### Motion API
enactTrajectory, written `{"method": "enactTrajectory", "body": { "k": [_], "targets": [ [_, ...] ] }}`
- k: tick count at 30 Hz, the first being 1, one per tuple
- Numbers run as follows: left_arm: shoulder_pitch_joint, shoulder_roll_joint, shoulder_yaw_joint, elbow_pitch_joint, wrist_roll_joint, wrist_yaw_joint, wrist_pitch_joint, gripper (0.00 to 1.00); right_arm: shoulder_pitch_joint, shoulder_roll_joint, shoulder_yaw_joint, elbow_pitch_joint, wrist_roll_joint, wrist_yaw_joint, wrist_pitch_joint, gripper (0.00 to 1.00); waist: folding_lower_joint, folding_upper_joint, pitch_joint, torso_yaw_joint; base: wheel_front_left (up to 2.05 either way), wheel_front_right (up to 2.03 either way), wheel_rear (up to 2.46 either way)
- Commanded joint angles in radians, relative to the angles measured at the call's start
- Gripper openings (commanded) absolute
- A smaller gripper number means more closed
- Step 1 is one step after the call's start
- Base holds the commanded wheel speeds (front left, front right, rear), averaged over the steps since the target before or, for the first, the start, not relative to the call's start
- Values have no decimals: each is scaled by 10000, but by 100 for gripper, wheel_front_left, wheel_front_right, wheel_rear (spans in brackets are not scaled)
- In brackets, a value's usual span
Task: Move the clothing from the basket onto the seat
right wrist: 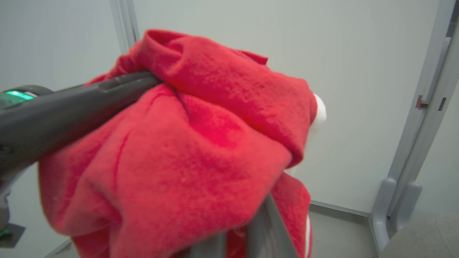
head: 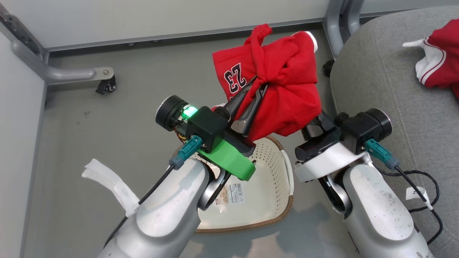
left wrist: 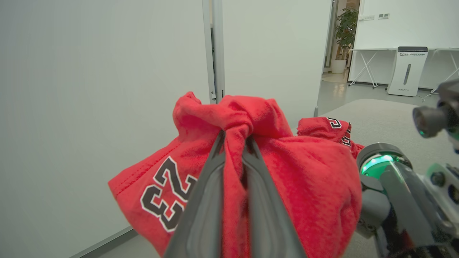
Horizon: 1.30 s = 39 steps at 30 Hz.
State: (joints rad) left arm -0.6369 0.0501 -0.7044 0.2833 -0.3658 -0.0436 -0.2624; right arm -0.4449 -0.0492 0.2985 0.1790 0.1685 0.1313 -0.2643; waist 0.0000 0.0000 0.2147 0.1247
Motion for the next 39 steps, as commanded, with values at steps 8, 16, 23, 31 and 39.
{"method": "enactTrajectory", "body": {
  "k": [8,16,23,31,39],
  "targets": [
    [-197,7,132,-24,147,51,-35,48,114,-26,-106,-94,92,-10,-1,0,0,0,54,-47,0,0,0],
    [-159,7,164,-61,289,99,-33,100,151,-26,-209,-98,39,-10,-1,0,0,0,124,-39,0,0,0],
    [-110,7,223,-27,350,79,-30,100,243,-25,-304,-90,77,-9,-1,0,0,0,126,-115,0,0,0],
    [-87,9,269,53,533,2,-22,100,317,-25,-533,-182,18,-10,-3,0,0,0,256,-507,0,0,0],
    [-184,12,270,280,816,-169,-22,100,497,-27,-982,-427,-103,-9,-1,0,0,0,513,-1307,0,0,0]
  ]
}}
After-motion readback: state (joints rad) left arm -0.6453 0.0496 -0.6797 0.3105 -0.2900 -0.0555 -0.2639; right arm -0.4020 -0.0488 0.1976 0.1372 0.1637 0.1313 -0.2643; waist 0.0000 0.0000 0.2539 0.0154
